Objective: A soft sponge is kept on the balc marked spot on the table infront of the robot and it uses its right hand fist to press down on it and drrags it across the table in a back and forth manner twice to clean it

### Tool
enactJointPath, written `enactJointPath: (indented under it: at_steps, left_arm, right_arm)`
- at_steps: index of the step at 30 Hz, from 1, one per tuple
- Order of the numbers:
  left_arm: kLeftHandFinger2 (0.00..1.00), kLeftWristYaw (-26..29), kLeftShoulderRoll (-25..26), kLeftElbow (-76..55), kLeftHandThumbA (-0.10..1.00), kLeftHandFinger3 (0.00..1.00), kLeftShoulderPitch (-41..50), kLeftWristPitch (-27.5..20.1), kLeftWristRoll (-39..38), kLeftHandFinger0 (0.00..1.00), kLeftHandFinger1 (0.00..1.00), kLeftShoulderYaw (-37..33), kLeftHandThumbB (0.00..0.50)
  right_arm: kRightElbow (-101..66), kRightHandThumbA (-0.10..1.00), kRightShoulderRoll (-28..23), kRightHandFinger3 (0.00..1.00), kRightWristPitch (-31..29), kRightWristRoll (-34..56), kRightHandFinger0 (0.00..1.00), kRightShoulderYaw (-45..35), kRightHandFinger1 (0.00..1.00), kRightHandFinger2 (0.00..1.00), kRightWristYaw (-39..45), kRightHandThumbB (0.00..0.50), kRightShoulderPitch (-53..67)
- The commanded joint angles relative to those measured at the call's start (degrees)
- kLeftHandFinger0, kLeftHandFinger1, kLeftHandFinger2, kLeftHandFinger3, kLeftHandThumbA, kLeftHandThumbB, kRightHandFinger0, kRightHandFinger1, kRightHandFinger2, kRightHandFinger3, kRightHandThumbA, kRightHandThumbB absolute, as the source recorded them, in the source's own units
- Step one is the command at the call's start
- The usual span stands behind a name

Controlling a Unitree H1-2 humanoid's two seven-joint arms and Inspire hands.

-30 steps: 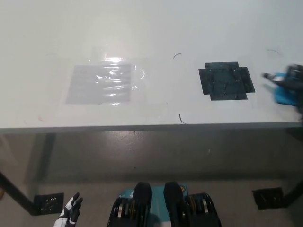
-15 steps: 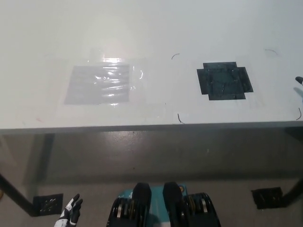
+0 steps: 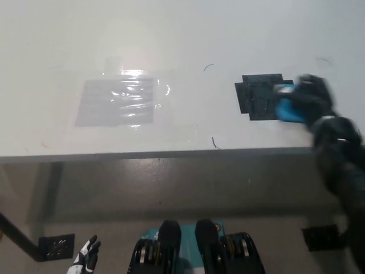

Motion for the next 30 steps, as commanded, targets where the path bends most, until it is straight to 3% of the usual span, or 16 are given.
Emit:
enactJointPath:
  at_steps: [1,4,9,10,11,13,16,17,24,26,30]
  left_arm:
    - [1.00,1.2,0.5,-0.7,1.00,1.00,1.2,-2.3,0.6,1.00,1.00,0.0,0.148]
    - [1.00,1.4,0.4,-1.0,1.00,1.00,1.4,-2.2,1.2,1.00,1.00,-0.1,0.141]
    - [1.00,1.1,0.2,-0.9,1.00,1.00,1.6,-1.8,0.7,1.00,1.00,-0.1,0.127]
    - [1.00,1.0,0.3,-0.8,1.00,1.00,1.5,-1.9,0.8,1.00,1.00,-0.1,0.126]
    - [1.00,1.0,0.4,-0.8,1.00,1.00,1.5,-1.9,1.0,1.00,1.00,-0.2,0.133]
    - [1.00,1.1,0.2,-1.2,1.00,1.00,1.6,-1.5,0.9,1.00,1.00,-0.1,0.125]
    - [1.00,1.1,0.1,-1.4,1.00,1.00,1.6,-1.4,1.0,1.00,1.00,0.0,0.127]
    - [1.00,1.1,0.1,-1.5,1.00,1.00,1.6,-1.4,0.9,1.00,1.00,0.0,0.132]
    - [1.00,0.9,0.1,-2.0,1.00,1.00,0.7,-0.1,0.1,1.00,1.00,0.6,0.119]
    - [1.00,0.8,0.4,-1.5,1.00,1.00,0.3,-0.7,0.3,1.00,1.00,0.6,0.124]
    - [1.00,1.0,0.6,-0.7,1.00,1.00,0.0,-1.3,0.4,1.00,1.00,0.6,0.115]
  right_arm:
    - [0.3,1.00,4.6,0.00,-0.5,-1.0,0.00,1.6,0.00,0.00,-0.6,0.150,-3.2]
    - [0.2,1.00,6.7,0.00,0.1,-0.9,0.00,2.2,0.00,0.00,-1.0,0.129,-3.8]
    - [0.1,1.00,8.0,0.00,-0.4,-1.3,0.00,3.3,0.00,0.00,-0.7,0.163,-3.0]
    - [0.2,1.00,7.9,0.00,-0.5,-1.4,0.00,3.5,0.00,0.00,-0.8,0.146,-2.9]
    - [0.3,1.00,7.5,0.00,-0.6,-1.7,0.00,3.8,0.00,0.00,-0.9,0.179,-2.4]
    - [0.4,1.00,6.8,0.00,-0.4,-1.5,0.00,3.8,0.00,0.00,-1.1,0.143,-1.9]
    - [0.7,1.00,5.2,0.00,-0.4,-1.0,0.00,3.4,0.00,0.00,-1.0,0.131,-1.0]
    - [0.8,1.00,4.7,0.00,-0.1,-0.8,0.00,3.1,0.00,0.00,-1.2,0.151,-1.0]
    - [1.2,1.00,0.2,0.00,0.4,-0.1,0.00,2.0,0.00,0.00,-1.0,0.167,-0.2]
    - [1.3,1.00,-1.7,0.00,0.9,0.2,0.00,1.6,0.00,0.00,-0.9,0.204,-0.1]
    - [1.2,1.00,-2.5,0.00,1.1,0.5,0.00,1.2,0.00,0.00,-0.9,0.203,-0.3]
